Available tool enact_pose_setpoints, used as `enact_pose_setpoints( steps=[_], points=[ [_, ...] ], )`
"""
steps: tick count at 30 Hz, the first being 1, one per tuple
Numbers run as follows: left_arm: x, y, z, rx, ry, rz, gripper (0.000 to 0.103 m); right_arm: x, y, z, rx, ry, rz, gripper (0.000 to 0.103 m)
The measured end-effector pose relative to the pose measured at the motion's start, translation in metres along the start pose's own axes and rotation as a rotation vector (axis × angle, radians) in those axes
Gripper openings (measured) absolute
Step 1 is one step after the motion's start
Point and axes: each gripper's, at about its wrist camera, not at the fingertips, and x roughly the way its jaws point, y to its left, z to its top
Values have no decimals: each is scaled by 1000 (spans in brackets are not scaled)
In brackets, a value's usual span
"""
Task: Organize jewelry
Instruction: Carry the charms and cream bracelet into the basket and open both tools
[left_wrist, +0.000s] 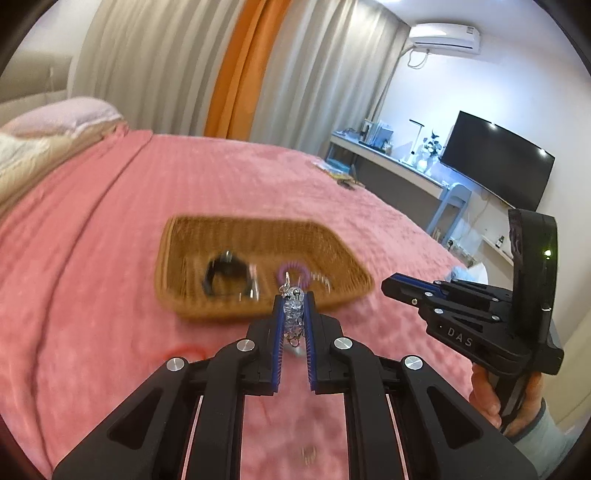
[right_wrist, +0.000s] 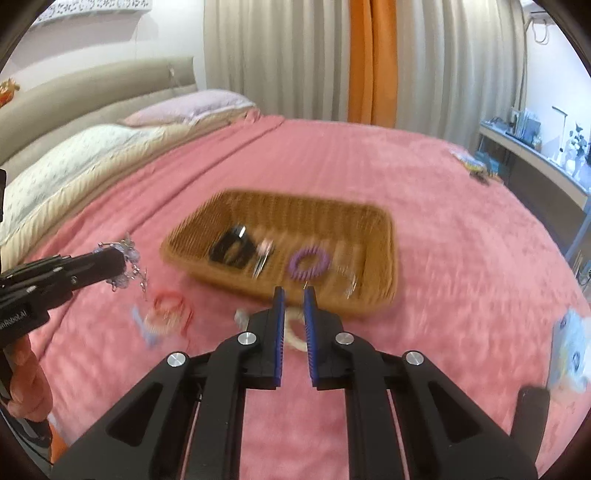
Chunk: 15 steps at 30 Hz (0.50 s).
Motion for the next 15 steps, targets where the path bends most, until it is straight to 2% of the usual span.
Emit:
enact_pose_setpoints(
  steps=[4, 6, 8, 10, 15],
  points=[
    [23, 5, 15, -13, 1, -13, 8, 9, -14, 4, 19, 30, 50, 9],
    [28, 8, 12, -22, 4, -29, 8, 21, -18, -10, 29, 88, 103, 11],
    [31, 9, 6, -22, 9, -27, 9, 33, -21, -24, 45, 130, 126, 19],
    [36, 13, 0, -35, 30, -30, 9, 46, -23, -36, 60, 163, 115, 47],
    [46, 18, -4, -40, 55, -23, 9, 84, -28, -46, 114, 249, 101, 48]
  ],
)
